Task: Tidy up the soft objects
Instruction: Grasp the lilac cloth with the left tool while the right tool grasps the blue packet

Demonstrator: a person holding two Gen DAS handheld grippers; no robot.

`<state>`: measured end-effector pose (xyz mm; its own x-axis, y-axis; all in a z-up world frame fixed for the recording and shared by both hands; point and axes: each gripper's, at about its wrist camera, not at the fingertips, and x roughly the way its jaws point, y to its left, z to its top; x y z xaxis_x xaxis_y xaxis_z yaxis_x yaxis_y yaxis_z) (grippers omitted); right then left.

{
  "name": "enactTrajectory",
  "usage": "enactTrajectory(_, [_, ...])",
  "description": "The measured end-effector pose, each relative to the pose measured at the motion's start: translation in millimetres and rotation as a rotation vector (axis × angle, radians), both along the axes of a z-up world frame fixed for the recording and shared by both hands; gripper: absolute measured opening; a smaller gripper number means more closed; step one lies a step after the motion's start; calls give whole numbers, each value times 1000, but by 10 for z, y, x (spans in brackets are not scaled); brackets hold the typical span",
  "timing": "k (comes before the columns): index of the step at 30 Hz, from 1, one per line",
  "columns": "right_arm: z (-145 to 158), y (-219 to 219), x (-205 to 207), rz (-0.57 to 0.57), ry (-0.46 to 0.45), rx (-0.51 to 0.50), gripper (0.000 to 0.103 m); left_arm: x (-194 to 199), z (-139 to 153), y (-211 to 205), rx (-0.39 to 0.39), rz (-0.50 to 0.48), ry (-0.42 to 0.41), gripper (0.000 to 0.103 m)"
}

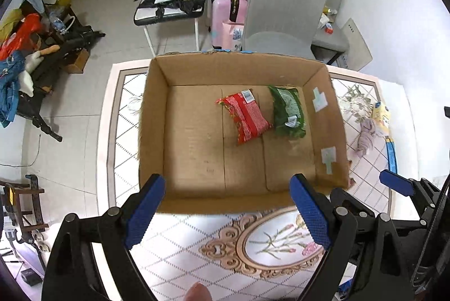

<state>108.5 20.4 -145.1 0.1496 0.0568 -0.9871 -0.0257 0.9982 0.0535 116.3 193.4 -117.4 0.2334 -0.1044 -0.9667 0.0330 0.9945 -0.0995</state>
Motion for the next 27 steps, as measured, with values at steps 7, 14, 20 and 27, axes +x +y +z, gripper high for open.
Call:
enactTrajectory(7, [304,-138,-211,9,-41,73,95,-222,320,-99,5,29,-33,91])
enactTrajectory(14, [498,-828,-296,-68,-55,151,95,-254,608,-697,-16,-19,-63,91])
enactTrajectory(20, [453,-2076,-316,-236,-47,111,95,-10,513,-1721,-39,-151,-42,91])
enactTrajectory(27, [-28,-3699,-333,-430,36,13,95,486,-261,-3208,-63,-338,112,91])
